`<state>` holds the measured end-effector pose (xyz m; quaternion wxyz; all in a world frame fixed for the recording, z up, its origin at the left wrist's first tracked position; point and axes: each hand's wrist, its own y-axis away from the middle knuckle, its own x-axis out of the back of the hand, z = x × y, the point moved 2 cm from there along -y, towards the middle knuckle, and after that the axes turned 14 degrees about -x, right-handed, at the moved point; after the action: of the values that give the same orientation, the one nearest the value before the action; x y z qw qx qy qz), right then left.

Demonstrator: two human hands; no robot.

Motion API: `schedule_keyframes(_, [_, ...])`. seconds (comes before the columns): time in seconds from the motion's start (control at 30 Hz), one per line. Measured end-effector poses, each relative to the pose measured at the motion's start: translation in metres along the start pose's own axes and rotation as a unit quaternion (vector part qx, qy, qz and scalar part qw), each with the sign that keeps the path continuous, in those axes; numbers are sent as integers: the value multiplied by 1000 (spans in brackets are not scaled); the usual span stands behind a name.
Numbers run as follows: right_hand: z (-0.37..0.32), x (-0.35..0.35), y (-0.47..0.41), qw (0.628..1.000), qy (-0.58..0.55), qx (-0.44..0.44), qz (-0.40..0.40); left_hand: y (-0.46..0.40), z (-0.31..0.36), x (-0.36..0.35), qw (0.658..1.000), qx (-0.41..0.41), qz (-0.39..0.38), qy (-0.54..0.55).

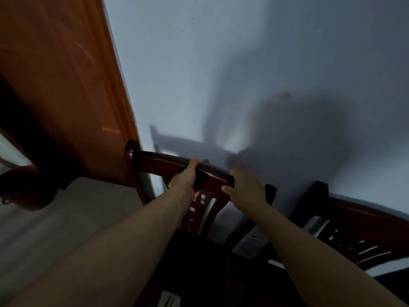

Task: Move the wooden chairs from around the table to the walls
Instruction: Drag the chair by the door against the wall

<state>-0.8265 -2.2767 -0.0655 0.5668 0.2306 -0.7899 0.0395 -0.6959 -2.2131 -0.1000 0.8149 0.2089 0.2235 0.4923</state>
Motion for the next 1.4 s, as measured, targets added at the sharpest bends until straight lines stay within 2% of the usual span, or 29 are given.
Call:
schedule_keyframes(0.43, [5,-10,-46,999,-43,-2,30,-51,-1,-32,999,13,-37,11])
schedule_keyframes(0.9, [14,-12,-50,998,-55,-9,39,-47,-4,-42,999,7,-45,-29])
schedule_keyframes(1.2, [17,-18,-37,999,49,-4,-2,-23,1,-30,996,-11,-74,-57])
schedule_keyframes(1.4, [10,-11,-18,999,36,10,-39,10,8,-13,991,-23,-86,-96])
